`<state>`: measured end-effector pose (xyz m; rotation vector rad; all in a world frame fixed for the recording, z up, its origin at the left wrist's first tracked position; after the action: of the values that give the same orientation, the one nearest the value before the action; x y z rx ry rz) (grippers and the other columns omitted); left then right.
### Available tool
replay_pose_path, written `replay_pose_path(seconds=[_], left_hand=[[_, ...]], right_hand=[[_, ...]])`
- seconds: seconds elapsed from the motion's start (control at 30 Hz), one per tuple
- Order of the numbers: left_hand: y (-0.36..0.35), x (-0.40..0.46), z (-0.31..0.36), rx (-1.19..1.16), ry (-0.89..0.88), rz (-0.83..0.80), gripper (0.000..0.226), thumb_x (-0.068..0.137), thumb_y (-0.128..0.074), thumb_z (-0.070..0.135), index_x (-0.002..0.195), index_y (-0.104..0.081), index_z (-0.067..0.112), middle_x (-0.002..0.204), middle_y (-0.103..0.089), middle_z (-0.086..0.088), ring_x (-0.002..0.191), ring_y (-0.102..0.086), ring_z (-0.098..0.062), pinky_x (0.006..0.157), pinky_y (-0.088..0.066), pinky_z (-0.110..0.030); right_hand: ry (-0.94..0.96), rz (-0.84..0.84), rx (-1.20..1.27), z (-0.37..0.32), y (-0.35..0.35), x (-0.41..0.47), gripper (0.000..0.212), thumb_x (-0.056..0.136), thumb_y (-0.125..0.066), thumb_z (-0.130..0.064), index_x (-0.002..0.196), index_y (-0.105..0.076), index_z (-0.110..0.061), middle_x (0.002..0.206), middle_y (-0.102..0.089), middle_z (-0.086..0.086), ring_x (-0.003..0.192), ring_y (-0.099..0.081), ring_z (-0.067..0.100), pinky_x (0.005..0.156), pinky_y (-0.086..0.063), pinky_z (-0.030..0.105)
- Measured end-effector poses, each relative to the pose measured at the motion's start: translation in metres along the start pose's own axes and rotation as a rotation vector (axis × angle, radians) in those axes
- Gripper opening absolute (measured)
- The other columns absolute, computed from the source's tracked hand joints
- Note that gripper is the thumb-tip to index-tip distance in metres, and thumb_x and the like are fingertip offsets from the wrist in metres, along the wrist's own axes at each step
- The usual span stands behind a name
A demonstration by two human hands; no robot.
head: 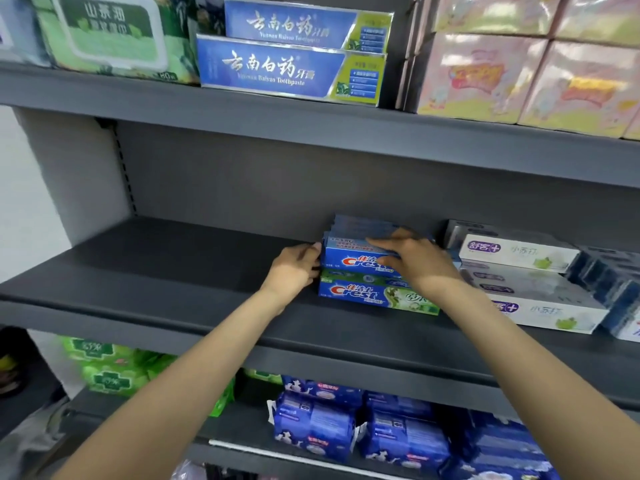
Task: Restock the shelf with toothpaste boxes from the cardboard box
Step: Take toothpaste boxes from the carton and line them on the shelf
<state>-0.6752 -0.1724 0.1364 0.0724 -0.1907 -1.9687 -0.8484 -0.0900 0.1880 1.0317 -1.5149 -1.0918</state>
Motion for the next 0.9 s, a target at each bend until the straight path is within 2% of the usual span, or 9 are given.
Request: replay_pose_path(seconds=[0.1,0.2,0.3,0.4,0.47,0.57,0.73,0.83,0.9], left_hand=[[0.001,0.002,0.003,0.173,-0.053,0.045,0.02,0.097,-0.045,0.034,0.103,-0.06,0.022,0.115,-0.066,-0.008,0.101,-0.064,-0.023,0.094,-0.05,-0.04],[-0.002,0.001,0.009,0.265,-0.103,0.055,0.033,0.097,-0.046,0.035,0.118,-0.059,0.013,0.116,-0.066,-0.006,0.094,-0.061,-0.013,0.079,-0.048,-0.025],[-0.006,0.0,0.014,0.326,-0.147,0.047,0.038,0.097,-0.047,0.036,0.126,-0.056,0.012,0.119,-0.064,-0.005,0.09,-0.055,-0.005,0.062,-0.042,-0.01],[-0.006,0.001,0.013,0.339,-0.166,0.043,0.036,0.097,-0.047,0.033,0.126,-0.055,0.012,0.12,-0.064,-0.007,0.088,-0.054,-0.003,0.055,-0.042,-0.005],[-0.005,0.001,0.014,0.348,-0.175,0.047,0.036,0.097,-0.047,0.032,0.126,-0.054,0.011,0.121,-0.063,-0.007,0.094,-0.057,-0.007,0.062,-0.043,-0.007],[-0.004,0.005,0.013,0.411,-0.176,0.032,0.035,0.097,-0.048,0.029,0.127,-0.053,0.011,0.125,-0.061,-0.007,0.109,-0.059,-0.016,0.077,-0.043,-0.017],[-0.002,0.017,0.008,0.591,-0.257,0.028,0.03,0.095,-0.051,0.028,0.122,-0.053,0.016,0.125,-0.057,-0.006,0.107,-0.057,-0.019,0.078,-0.047,-0.026],[0.002,0.008,0.008,0.697,-0.372,0.033,0.028,0.095,-0.05,0.028,0.121,-0.053,0.016,0.125,-0.053,-0.006,0.111,-0.053,-0.023,0.084,-0.049,-0.035],[0.011,-0.004,0.011,0.781,-0.497,0.106,0.029,0.094,-0.052,0.025,0.119,-0.056,0.011,0.123,-0.053,-0.009,0.113,-0.051,-0.027,0.086,-0.048,-0.038]], right_hand=[[-0.023,-0.016,0.002,0.002,-0.013,0.0,0.043,0.098,-0.042,-0.036,0.141,-0.036,-0.041,0.146,-0.037,-0.006,0.133,-0.038,0.02,0.1,-0.037,0.035],[-0.008,0.041,0.032,0.001,-0.019,-0.003,0.041,0.097,-0.046,-0.034,0.138,-0.042,-0.038,0.141,-0.042,-0.009,0.131,-0.038,0.017,0.101,-0.036,0.031],[0.011,0.071,0.051,-0.001,-0.024,-0.004,0.038,0.095,-0.051,-0.031,0.132,-0.051,-0.035,0.136,-0.046,-0.01,0.127,-0.041,0.013,0.096,-0.036,0.025],[-0.012,0.067,0.063,-0.003,-0.025,-0.004,0.037,0.094,-0.052,-0.03,0.131,-0.053,-0.034,0.135,-0.047,-0.009,0.125,-0.043,0.014,0.096,-0.038,0.028],[-0.04,0.049,0.045,-0.007,-0.023,-0.003,0.037,0.094,-0.053,-0.03,0.131,-0.052,-0.034,0.137,-0.046,-0.008,0.125,-0.044,0.017,0.096,-0.041,0.032],[-0.096,0.024,0.0,-0.014,-0.019,-0.002,0.038,0.094,-0.053,-0.03,0.131,-0.05,-0.034,0.14,-0.045,-0.005,0.124,-0.047,0.022,0.094,-0.044,0.038],[-0.203,0.033,0.023,-0.028,-0.019,0.002,0.037,0.091,-0.058,-0.034,0.126,-0.051,-0.026,0.134,-0.05,-0.001,0.118,-0.05,0.025,0.089,-0.044,0.036],[-0.22,0.113,0.102,-0.042,-0.027,-0.003,0.037,0.09,-0.059,-0.029,0.125,-0.054,-0.02,0.132,-0.049,0.003,0.118,-0.05,0.025,0.091,-0.043,0.035],[-0.173,0.227,0.166,-0.056,-0.031,-0.011,0.032,0.089,-0.059,-0.019,0.121,-0.059,-0.014,0.126,-0.052,0.008,0.115,-0.051,0.027,0.091,-0.045,0.035]])
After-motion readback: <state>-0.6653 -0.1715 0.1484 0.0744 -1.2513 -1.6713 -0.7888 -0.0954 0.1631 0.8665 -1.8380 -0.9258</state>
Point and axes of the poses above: each hand's wrist, its own x-axis towards the middle knuckle, its own y-axis out of the back of the hand, z = x × y, the point moved 3 cm from there along x, towards the middle knuckle
